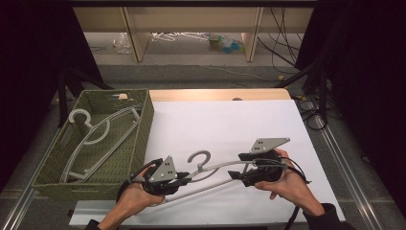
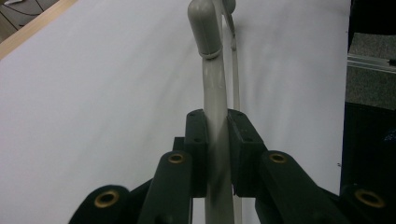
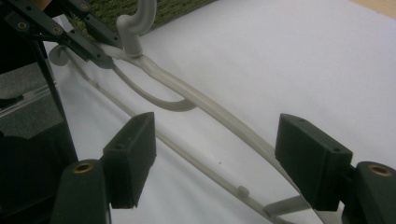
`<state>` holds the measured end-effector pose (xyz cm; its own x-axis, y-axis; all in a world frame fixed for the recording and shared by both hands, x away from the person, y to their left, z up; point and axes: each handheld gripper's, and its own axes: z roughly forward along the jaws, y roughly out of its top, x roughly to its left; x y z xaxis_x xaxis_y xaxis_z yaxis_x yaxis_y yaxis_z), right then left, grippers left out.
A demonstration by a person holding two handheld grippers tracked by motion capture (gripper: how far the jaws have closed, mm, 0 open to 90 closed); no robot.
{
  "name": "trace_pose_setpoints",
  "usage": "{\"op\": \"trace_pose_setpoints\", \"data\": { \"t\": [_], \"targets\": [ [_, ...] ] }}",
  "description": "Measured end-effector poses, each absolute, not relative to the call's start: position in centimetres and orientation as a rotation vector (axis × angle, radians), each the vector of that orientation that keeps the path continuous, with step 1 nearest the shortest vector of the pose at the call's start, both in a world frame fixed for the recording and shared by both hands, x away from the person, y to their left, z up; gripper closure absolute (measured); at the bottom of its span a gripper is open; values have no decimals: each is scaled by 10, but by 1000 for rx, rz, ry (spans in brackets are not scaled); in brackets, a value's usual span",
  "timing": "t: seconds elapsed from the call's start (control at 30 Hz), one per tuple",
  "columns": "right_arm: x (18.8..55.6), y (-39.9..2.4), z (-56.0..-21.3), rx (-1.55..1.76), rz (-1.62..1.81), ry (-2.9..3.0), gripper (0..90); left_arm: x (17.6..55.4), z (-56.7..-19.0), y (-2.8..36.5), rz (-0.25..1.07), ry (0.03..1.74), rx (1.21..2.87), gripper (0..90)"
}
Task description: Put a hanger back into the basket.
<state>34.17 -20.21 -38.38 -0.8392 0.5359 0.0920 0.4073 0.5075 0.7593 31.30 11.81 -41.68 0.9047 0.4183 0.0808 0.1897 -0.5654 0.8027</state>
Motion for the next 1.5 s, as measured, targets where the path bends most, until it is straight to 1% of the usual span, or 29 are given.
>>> {"op": "trace_pose_setpoints", "data": {
  "t": [0.23, 0.47, 0.6, 0.73, 0.9, 1.07, 1.5],
  "targets": [
    [337, -206, -386, 861, 1279, 2546, 270, 313, -413, 123, 271, 515, 2131, 793],
    [329, -206, -387, 878, 1306, 2522, 271, 316, -406, 132, 238, 581, 2099, 793],
    [323, -208, -388, 896, 1332, 2495, 271, 316, -399, 139, 245, 630, 2072, 793],
    [318, -210, -393, 909, 1343, 2492, 254, 318, -392, 146, 219, 634, 2028, 793],
    [317, -212, -399, 920, 1345, 2478, 220, 319, -381, 156, 233, 663, 2000, 793],
    [315, -214, -400, 926, 1363, 2451, 207, 321, -370, 166, 247, 687, 1956, 793],
    [310, -218, -407, 909, 1360, 2460, 199, 321, -339, 181, 283, 689, 1886, 793]
  ]
}}
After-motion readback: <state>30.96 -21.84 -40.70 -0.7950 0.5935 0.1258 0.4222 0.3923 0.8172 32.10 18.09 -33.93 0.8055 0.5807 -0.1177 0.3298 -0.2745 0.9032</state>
